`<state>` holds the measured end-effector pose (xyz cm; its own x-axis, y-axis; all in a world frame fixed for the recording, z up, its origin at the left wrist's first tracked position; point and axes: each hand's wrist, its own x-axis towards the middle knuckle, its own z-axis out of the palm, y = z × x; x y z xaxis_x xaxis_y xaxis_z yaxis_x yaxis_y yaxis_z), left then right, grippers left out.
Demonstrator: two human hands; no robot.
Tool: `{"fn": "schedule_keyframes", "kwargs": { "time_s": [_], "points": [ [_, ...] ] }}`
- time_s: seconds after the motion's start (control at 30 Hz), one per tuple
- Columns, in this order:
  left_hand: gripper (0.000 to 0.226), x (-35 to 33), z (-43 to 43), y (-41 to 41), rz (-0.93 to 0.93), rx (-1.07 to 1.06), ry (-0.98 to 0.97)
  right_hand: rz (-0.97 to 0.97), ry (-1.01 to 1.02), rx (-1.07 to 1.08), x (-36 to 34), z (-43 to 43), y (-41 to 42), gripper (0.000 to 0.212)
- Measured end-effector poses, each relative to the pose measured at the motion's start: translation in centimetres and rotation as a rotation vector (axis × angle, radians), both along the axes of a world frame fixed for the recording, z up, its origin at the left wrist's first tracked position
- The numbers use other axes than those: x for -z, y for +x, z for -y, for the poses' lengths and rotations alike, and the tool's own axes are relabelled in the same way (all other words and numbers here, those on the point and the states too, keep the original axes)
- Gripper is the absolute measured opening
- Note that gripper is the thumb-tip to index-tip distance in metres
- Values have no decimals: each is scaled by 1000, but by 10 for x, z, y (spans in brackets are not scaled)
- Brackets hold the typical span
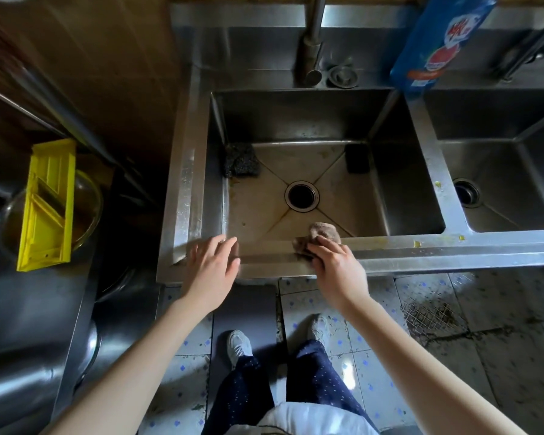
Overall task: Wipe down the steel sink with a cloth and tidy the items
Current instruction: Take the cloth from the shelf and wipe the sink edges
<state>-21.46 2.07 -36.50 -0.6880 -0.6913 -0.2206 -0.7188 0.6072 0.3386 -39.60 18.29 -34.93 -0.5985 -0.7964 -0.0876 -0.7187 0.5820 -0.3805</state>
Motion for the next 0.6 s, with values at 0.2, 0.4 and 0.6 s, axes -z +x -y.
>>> {"fn": "schedule_keyframes", "kwargs": {
  "time_s": [0.2,0.4,0.6],
  "points": [
    [47,-1,11,23,-33,-8,70,29,81,-199,4,51,62,37],
    [44,2,16,26,-31,4,125,-93,159,-200,7,54,62,42],
    [40,4,-9,0,-7,58,40,-154,199,-76,4,7,9,40]
  ]
}}
